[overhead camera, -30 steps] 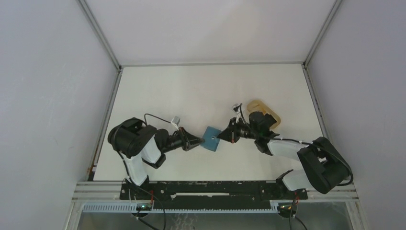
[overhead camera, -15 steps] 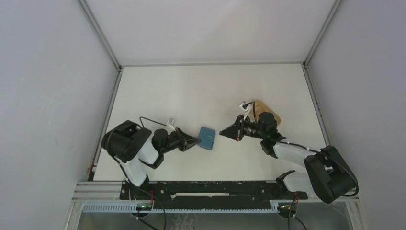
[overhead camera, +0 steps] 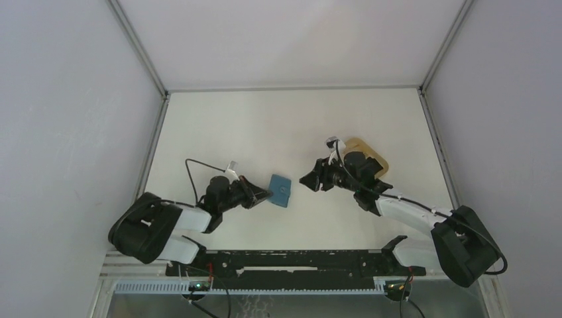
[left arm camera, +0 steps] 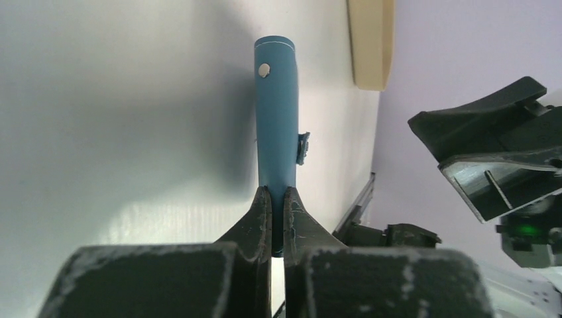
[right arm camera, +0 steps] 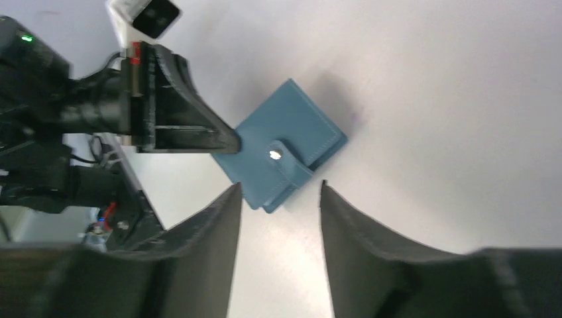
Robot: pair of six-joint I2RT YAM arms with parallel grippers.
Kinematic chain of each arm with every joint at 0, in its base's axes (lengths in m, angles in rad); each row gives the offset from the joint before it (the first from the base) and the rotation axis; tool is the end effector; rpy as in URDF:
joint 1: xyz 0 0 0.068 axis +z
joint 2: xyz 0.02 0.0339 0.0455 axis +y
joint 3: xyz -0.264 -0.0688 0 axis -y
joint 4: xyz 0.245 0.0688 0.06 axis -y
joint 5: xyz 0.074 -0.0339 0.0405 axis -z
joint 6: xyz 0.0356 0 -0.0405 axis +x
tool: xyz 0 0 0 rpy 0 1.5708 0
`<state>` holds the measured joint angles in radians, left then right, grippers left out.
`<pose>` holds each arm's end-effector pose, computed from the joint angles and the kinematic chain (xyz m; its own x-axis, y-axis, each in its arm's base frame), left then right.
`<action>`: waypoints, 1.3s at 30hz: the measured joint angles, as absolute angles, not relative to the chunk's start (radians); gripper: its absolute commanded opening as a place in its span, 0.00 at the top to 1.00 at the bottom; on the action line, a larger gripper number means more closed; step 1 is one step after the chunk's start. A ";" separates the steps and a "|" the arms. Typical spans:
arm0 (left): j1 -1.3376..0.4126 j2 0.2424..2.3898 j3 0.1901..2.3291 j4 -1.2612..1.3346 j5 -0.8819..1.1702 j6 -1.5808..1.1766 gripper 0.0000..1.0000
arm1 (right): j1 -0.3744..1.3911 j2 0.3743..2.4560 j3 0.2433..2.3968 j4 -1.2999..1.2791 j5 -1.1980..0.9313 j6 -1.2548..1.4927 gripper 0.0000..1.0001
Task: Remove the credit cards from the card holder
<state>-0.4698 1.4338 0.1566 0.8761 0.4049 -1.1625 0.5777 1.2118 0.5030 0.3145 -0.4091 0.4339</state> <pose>0.1814 -0.1078 0.1162 -0.8169 -0.5313 -0.2244 -0.0259 0.4224 -0.9060 0.2023 0.1488 0.2058 -0.6320 0.0485 -0.7735 -0.5985 0.6036 0.5268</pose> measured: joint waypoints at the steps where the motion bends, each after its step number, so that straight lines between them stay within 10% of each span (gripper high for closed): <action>1: -0.472 1.414 0.157 0.845 0.395 -1.152 1.00 | 0.587 1.217 0.506 0.309 -0.385 0.434 0.36; 18: -0.543 1.062 0.256 0.241 0.114 -1.000 1.00 | 0.926 1.522 0.855 0.056 0.066 0.479 0.45; 39: -0.583 1.028 0.273 0.147 0.023 -0.993 1.00 | 0.984 1.794 1.052 -0.089 0.141 0.565 0.43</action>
